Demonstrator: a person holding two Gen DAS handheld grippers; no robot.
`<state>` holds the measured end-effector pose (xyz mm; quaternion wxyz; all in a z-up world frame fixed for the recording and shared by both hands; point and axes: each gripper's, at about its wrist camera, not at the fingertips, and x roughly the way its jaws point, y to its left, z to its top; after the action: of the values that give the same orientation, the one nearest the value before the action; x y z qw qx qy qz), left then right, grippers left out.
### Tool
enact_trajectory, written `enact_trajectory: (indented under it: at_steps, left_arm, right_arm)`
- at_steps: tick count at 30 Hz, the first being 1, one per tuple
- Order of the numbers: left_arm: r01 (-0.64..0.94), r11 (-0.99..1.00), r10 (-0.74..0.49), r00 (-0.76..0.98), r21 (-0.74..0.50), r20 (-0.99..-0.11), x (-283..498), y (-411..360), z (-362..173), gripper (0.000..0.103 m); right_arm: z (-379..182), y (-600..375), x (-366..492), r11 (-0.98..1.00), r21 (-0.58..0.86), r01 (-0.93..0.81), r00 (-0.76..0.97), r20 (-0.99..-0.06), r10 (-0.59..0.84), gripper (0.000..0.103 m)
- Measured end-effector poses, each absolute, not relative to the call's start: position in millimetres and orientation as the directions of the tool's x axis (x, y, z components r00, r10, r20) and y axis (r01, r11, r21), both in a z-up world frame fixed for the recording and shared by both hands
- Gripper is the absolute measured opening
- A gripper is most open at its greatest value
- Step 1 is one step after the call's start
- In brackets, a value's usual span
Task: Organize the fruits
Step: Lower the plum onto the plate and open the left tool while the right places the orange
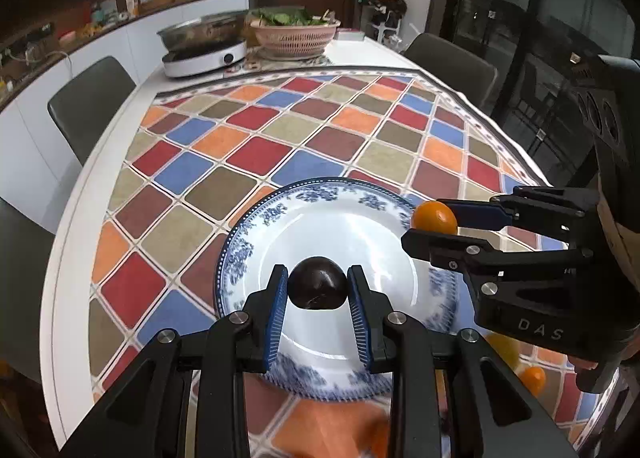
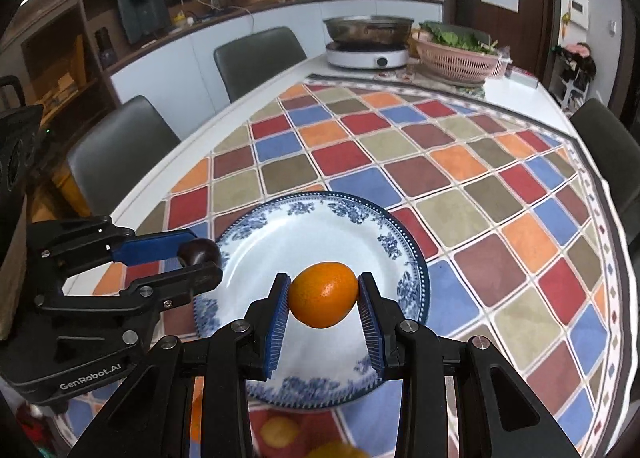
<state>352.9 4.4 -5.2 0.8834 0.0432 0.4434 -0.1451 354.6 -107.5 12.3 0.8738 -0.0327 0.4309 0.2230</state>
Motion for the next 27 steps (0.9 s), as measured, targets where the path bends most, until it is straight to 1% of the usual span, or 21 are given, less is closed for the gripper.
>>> enact_trajectory:
  at_steps: [10,16,18,19,20,27]
  left_arm:
    - [0.253,0.961,-0.226,0.468,-0.116,-0.854,412,8,-41,0.030]
    - [0.239,0.964,-0.218,0.447,-0.119,-0.867,426,7,-52,0.031]
    - [0.240,0.966,-0.203,0.446,-0.102,-0.872,427,6,-52,0.033]
    - [0.240,0.966,-0.196,0.451,-0.092,-0.871,427,6,-52,0.039]
    - [0.239,0.968,-0.183,0.456,-0.078,-0.871,425,6,-51,0.042]
    - [0.210,0.977,-0.144,0.491,-0.044,-0.859,409,13,-35,0.043]
  right_arm:
    - [-23,-102,406,0.914,0.144,-0.380,0.461,-0.826,0.322,0.035]
    - [-32,-100,419,0.916,0.147,-0.374,0.442,-0.840,0.315,0.035]
    - [-32,-99,420,0.916,0.140,-0.376,0.446,-0.839,0.312,0.035]
    - [-31,-99,421,0.915,0.142,-0.377,0.445,-0.839,0.313,0.035]
    - [-31,-99,422,0.915,0.145,-0.378,0.444,-0.839,0.316,0.036]
    - [-22,-106,415,0.922,0.153,-0.357,0.465,-0.827,0.317,0.037]
